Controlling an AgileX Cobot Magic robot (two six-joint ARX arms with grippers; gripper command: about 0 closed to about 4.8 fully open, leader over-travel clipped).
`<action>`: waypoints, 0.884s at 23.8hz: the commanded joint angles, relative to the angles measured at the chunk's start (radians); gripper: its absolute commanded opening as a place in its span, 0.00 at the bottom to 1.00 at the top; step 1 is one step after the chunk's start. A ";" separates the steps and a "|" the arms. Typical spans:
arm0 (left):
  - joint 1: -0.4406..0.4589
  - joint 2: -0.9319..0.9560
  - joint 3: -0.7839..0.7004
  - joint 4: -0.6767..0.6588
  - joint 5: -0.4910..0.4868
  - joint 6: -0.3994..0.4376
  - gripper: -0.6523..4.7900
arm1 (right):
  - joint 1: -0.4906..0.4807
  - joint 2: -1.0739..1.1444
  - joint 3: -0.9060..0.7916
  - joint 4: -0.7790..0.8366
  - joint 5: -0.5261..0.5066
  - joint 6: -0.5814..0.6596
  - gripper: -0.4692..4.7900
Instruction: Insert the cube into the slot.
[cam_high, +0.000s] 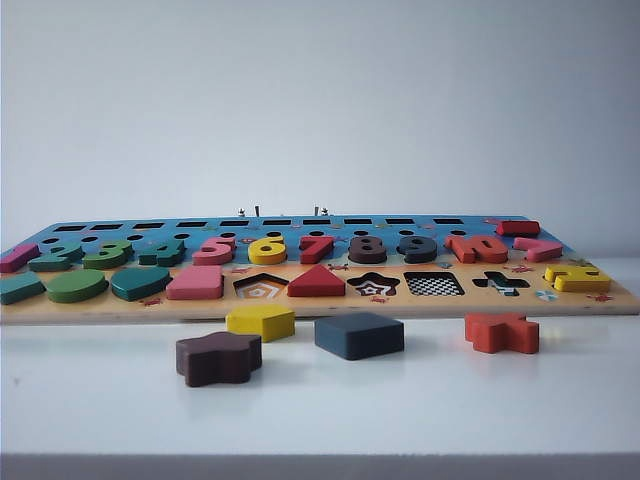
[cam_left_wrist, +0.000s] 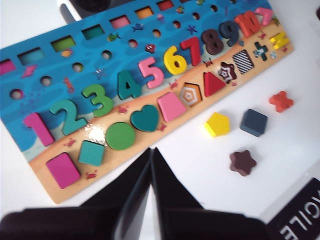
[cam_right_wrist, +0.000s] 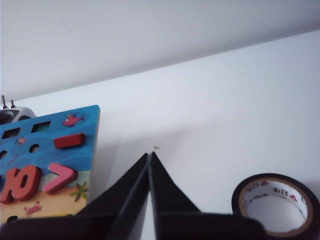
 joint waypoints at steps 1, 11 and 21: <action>-0.011 0.031 0.047 -0.064 0.051 0.002 0.15 | 0.018 -0.002 0.024 0.001 -0.003 0.006 0.09; -0.033 0.138 0.172 -0.225 0.277 0.248 0.15 | 0.127 0.183 0.214 -0.037 -0.003 0.028 0.09; -0.058 0.172 0.172 -0.239 0.365 0.444 0.15 | 0.257 0.537 0.533 -0.211 -0.092 -0.019 0.09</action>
